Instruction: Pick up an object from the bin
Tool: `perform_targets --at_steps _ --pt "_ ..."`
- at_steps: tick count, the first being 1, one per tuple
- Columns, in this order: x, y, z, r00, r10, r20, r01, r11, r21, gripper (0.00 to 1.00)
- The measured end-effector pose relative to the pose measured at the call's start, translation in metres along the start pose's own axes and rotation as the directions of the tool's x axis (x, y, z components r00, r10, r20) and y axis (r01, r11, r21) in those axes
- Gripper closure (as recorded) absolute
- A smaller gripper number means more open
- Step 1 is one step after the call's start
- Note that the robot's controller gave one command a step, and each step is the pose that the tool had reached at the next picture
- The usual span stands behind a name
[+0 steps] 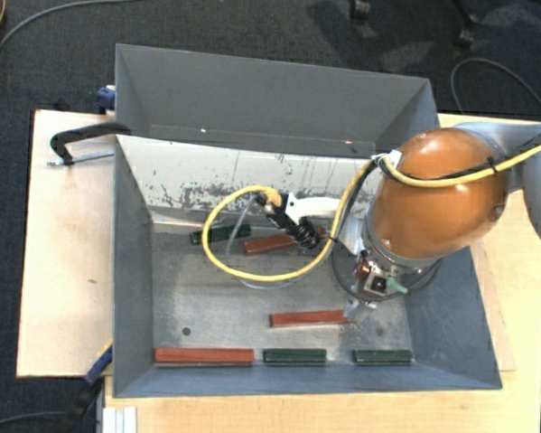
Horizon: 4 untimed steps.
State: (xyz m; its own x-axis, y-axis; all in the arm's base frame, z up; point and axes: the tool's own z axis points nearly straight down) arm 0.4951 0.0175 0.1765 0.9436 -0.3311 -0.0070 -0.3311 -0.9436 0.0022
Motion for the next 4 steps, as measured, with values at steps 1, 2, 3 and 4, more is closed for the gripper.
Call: perform_targets --at_steps 1,2,3,4 --pt "0.002 0.0 -0.002 1.0 0.003 -0.004 -0.003 1.0 0.002 0.0" --pt "0.038 -0.068 0.108 0.996 0.089 -0.001 -0.089 0.996 0.004 0.0" --pt "0.088 0.007 -0.002 1.0 -0.025 -0.016 0.025 1.0 0.004 0.0" --pt "-0.005 -0.078 0.084 0.995 -0.097 0.003 0.097 0.995 0.003 0.0"
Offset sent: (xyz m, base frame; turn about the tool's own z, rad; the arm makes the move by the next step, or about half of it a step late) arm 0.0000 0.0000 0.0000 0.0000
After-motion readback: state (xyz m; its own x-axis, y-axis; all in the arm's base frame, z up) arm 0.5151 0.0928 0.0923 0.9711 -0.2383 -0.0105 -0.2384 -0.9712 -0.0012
